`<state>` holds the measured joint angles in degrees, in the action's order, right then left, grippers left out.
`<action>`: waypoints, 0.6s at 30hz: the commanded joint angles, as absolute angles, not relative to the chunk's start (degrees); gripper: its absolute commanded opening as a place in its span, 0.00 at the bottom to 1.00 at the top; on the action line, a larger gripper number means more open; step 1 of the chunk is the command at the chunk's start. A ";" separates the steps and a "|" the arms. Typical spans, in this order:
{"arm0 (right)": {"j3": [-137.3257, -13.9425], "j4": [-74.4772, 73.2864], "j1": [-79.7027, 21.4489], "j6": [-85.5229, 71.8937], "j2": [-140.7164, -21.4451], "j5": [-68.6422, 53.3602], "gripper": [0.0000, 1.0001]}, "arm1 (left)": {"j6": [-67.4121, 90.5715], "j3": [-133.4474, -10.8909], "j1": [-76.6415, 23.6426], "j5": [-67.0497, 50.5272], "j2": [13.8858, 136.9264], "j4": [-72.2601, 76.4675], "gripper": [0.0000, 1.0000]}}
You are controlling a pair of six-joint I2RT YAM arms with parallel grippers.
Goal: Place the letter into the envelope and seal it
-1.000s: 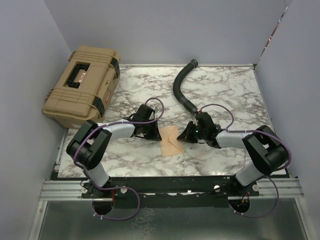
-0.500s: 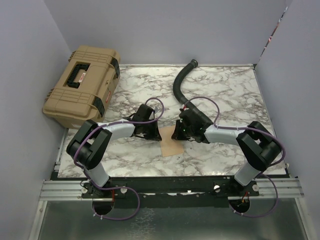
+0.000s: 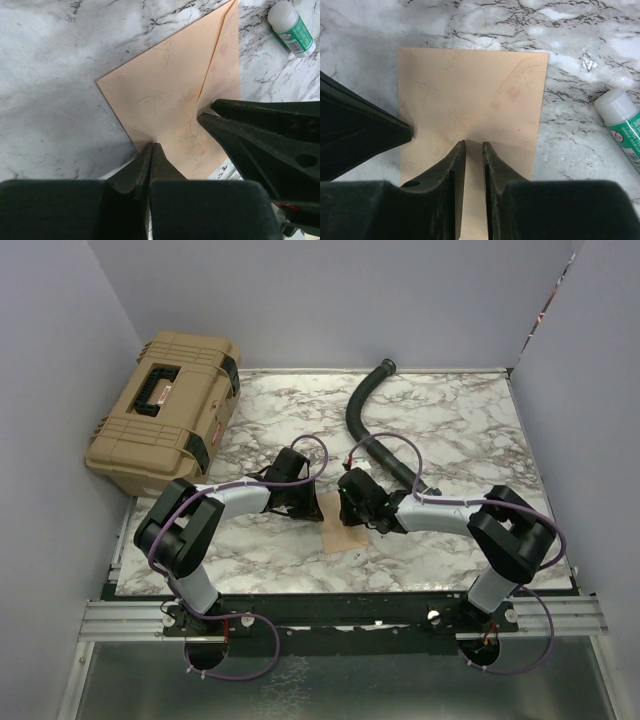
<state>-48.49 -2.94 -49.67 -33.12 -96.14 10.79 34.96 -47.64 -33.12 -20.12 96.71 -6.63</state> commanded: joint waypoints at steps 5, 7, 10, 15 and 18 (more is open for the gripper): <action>-47.24 -11.80 -53.50 -29.48 -101.23 15.73 0.24 | 33.31 -46.34 -33.40 -13.93 101.50 -10.98 0.00; -48.13 -13.47 -54.41 -29.11 -102.28 16.94 0.24 | 33.40 -46.38 -33.33 -13.89 101.59 -10.93 0.00; -48.74 -14.50 -56.04 -28.73 -103.38 18.11 0.24 | 33.57 -46.41 -33.23 -13.89 101.68 -11.05 0.00; -48.32 -15.78 -57.70 -29.67 -103.39 19.03 0.25 | 33.75 -46.48 -32.88 -13.88 101.95 -11.28 0.00; -47.20 -16.09 -58.17 -30.28 -102.18 18.70 0.25 | 33.75 -46.66 -32.71 -13.87 102.41 -11.34 0.00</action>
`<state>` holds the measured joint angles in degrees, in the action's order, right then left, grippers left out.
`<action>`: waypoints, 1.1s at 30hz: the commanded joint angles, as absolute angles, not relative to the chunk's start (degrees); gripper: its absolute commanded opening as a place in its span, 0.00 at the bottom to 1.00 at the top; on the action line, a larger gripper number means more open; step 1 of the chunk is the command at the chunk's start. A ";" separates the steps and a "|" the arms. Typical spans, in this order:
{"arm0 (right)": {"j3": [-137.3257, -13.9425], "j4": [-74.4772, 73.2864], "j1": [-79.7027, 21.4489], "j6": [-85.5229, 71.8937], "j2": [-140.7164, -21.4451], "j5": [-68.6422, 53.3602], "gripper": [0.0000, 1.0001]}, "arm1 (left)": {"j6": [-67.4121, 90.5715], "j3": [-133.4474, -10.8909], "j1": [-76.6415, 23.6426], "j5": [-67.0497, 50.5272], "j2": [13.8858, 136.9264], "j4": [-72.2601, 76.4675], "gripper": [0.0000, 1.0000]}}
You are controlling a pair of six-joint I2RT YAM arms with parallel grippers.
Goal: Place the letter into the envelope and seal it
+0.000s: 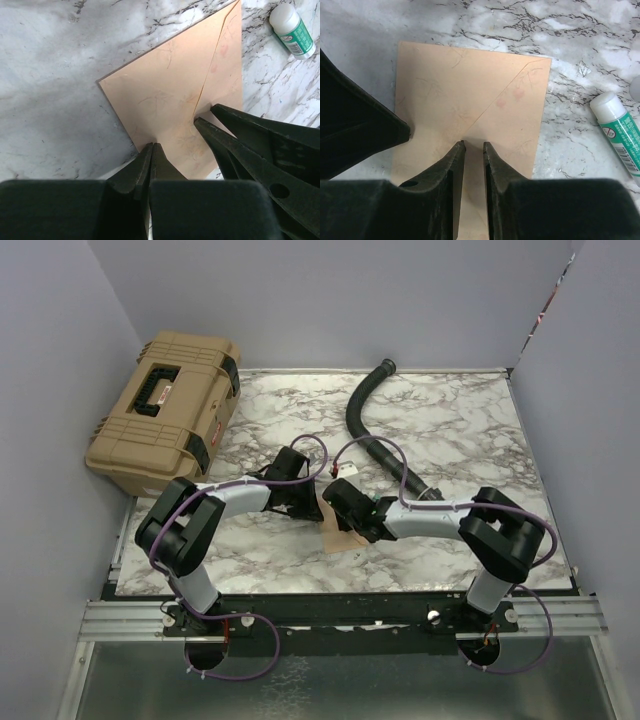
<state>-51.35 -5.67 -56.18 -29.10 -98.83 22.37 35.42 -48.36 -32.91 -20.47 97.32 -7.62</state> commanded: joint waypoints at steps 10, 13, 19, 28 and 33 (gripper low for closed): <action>-44.47 -17.66 -59.39 -31.68 -98.68 18.13 0.24 | 34.01 -47.64 -32.46 -14.04 104.24 -11.80 0.00; -44.17 -17.45 -59.48 -31.77 -97.94 17.44 0.24 | 34.11 -47.56 -32.50 -14.08 104.65 -11.83 0.00; -43.94 -16.50 -59.55 -32.08 -98.39 15.87 0.27 | 34.02 -47.12 -32.53 -13.91 104.99 -11.95 0.00; -42.98 -18.98 -59.51 -31.72 -95.27 15.73 0.27 | 33.97 -47.07 -32.54 -13.60 105.29 -12.02 0.00; -45.87 -21.84 -59.55 -31.23 -93.60 16.87 0.27 | 33.93 -47.15 -32.53 -13.70 105.66 -12.04 0.00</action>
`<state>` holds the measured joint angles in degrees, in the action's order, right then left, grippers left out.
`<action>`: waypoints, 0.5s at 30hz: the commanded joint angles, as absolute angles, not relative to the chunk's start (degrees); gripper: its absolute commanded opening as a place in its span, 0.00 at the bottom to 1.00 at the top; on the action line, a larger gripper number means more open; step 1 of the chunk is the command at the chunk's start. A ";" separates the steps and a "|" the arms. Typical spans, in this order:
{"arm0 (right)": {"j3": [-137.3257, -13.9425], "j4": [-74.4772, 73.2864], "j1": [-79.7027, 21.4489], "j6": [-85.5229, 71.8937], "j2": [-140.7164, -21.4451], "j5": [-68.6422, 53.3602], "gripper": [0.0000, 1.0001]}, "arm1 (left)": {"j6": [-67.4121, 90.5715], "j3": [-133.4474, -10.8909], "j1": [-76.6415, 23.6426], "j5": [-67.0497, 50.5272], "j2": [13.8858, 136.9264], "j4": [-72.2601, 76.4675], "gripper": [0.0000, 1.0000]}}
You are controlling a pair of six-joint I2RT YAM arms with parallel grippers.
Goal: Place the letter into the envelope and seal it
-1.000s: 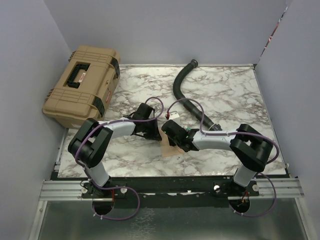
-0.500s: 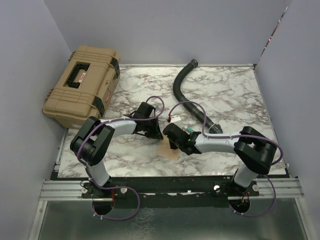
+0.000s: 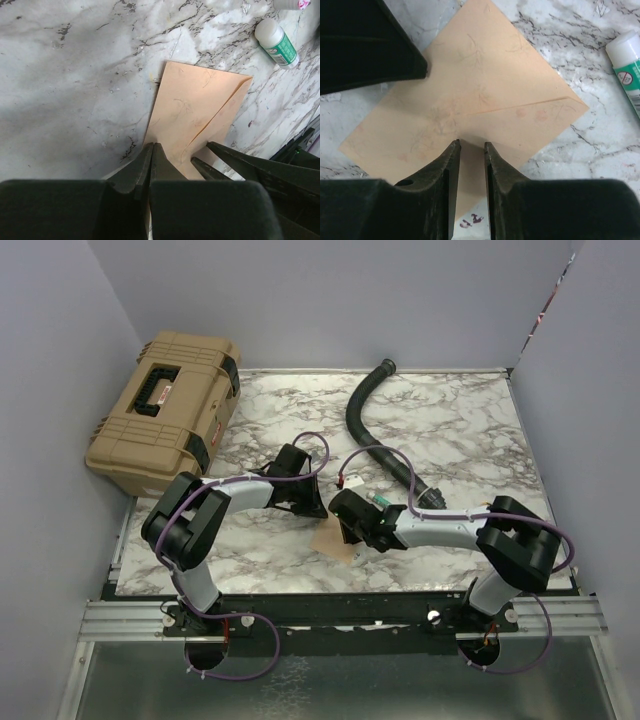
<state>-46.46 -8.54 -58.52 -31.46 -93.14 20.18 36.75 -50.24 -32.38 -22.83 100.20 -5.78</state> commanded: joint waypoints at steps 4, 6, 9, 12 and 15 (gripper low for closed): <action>-48.06 -23.07 -59.55 -30.93 -92.71 16.76 0.27 | 33.84 -46.98 -32.50 -13.66 105.44 -12.04 0.00; -48.67 -23.32 -59.51 -30.53 -92.68 16.41 0.28 | 33.84 -46.99 -32.48 -13.62 105.32 -12.04 0.00; -49.14 -23.34 -59.57 -30.39 -93.07 16.10 0.28 | 33.84 -46.98 -32.52 -13.69 105.32 -12.04 0.00; -49.66 -23.04 -59.59 -30.41 -92.95 15.50 0.28 | 33.84 -46.93 -32.52 -13.69 105.29 -12.04 0.00; -49.83 -22.28 -59.67 -29.97 -92.20 14.56 0.28 | 33.84 -46.86 -32.52 -13.68 105.27 -12.04 0.00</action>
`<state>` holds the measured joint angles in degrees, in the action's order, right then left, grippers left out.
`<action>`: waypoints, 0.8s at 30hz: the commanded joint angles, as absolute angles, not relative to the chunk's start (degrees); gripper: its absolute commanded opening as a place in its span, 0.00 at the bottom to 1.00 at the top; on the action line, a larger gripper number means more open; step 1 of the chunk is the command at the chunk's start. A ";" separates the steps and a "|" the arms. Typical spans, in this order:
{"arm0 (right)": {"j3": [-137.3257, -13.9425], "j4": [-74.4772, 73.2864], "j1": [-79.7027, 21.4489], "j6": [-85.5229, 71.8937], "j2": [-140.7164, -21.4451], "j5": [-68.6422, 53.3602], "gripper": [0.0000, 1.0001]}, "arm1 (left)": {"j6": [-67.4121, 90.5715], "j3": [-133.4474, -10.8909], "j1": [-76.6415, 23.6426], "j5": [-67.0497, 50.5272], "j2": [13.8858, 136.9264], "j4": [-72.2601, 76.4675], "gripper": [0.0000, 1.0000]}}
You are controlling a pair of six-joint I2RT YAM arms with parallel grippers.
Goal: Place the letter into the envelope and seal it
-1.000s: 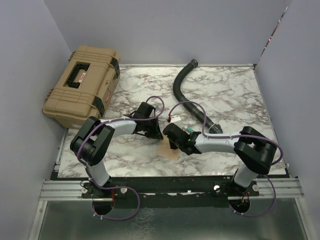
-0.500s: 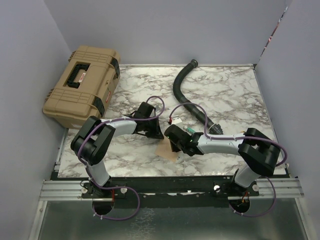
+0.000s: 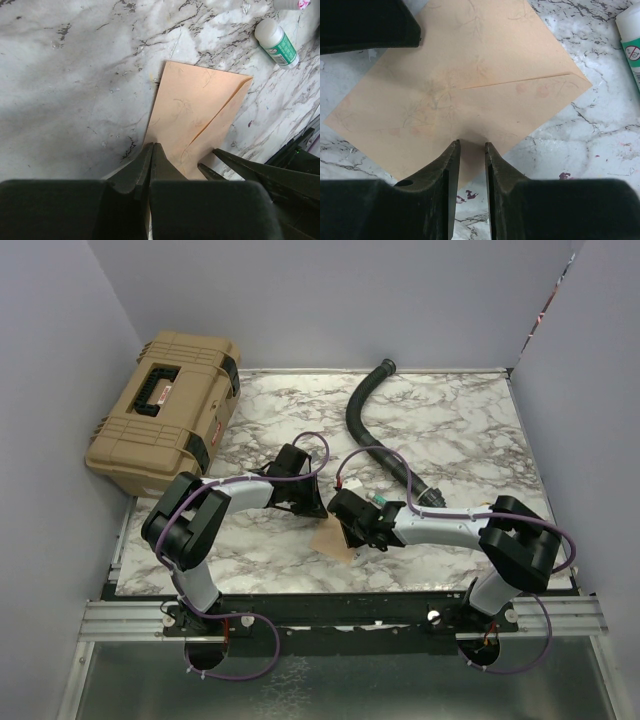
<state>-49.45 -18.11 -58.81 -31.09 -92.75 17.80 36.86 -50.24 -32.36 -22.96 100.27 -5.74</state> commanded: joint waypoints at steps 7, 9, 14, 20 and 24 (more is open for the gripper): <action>-48.09 -20.59 -60.38 -28.27 -90.95 12.44 0.28 | 33.78 -46.85 -32.52 -13.71 105.38 -12.00 0.00; -47.86 -20.16 -60.38 -28.21 -91.47 12.71 0.28 | 33.75 -46.85 -32.50 -13.65 105.46 -12.04 0.00; -47.79 -17.94 -60.38 -30.80 -94.23 16.29 0.28 | 33.51 -46.70 -32.54 -13.80 105.58 -12.04 0.00; -50.15 -16.33 -60.38 -31.93 -96.17 19.82 0.27 | 32.34 -46.69 -32.52 -15.55 106.15 -12.04 0.00; -51.94 -16.47 -60.40 -32.05 -98.22 20.37 0.27 | 31.96 -46.63 -32.52 -16.08 106.18 -12.05 0.00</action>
<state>-50.81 -17.61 -60.05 -30.83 -94.24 17.78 36.34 -50.22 -32.21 -23.68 100.47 -5.54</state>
